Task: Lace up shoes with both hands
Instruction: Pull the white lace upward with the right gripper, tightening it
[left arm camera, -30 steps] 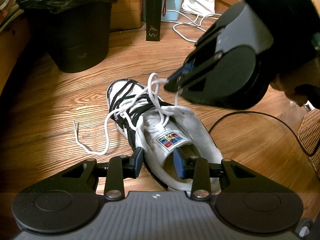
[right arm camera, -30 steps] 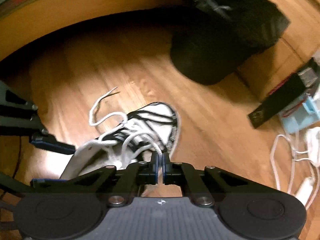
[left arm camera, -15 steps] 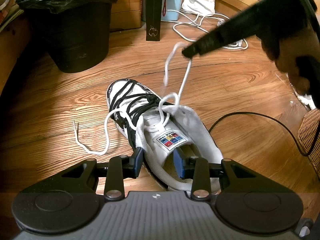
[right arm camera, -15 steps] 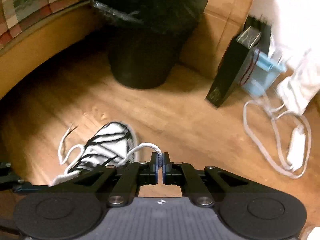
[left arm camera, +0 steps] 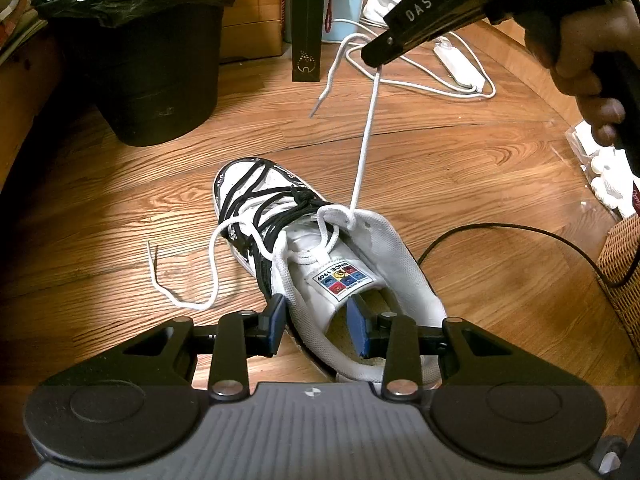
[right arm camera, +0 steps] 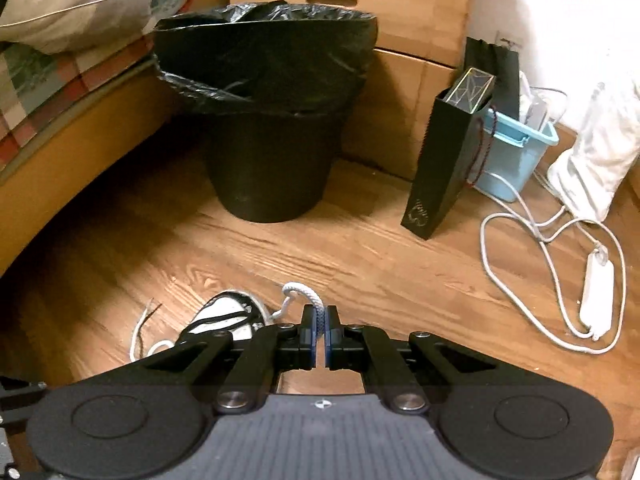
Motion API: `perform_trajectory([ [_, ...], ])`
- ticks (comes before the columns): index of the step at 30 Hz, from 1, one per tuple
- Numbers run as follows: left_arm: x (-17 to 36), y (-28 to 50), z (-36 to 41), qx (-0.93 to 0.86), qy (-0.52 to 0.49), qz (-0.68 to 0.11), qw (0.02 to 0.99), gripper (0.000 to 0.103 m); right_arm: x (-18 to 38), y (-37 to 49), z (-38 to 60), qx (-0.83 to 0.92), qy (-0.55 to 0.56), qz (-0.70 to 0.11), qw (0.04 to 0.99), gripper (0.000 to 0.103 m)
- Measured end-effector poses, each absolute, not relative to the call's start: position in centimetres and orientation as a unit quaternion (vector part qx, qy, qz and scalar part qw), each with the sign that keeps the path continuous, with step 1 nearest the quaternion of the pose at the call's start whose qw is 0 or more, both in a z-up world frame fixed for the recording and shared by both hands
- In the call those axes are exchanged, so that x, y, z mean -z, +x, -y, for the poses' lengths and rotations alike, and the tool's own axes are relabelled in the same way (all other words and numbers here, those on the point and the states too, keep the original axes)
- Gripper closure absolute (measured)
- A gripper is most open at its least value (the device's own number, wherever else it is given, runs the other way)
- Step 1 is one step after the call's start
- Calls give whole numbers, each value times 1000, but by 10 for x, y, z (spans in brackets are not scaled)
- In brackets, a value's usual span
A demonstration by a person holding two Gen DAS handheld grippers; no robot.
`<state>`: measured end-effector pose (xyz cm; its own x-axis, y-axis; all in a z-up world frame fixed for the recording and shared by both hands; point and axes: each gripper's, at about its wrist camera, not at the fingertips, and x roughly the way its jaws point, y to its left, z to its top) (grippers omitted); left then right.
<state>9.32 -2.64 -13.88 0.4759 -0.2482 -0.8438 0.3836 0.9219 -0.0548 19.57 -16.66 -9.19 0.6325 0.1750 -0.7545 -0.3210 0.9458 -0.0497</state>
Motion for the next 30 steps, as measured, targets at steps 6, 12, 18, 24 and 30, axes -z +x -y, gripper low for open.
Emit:
perform_trajectory([
  [6, 139, 93, 26, 183, 69, -479, 856, 65, 79, 192, 172, -107, -87, -356, 924, 99],
  [12, 140, 94, 26, 184, 68, -479, 856, 65, 72, 194, 185, -83, -65, -339, 935, 99],
  [18, 145, 95, 26, 181, 69, -489, 851, 65, 62, 196, 202, -60, -51, -323, 943, 99],
  [24, 148, 95, 25, 181, 73, -492, 849, 65, 60, 195, 208, -53, -45, -321, 945, 99],
  [30, 150, 97, 20, 171, 64, -496, 849, 65, 58, 191, 210, -52, -43, -316, 946, 99],
])
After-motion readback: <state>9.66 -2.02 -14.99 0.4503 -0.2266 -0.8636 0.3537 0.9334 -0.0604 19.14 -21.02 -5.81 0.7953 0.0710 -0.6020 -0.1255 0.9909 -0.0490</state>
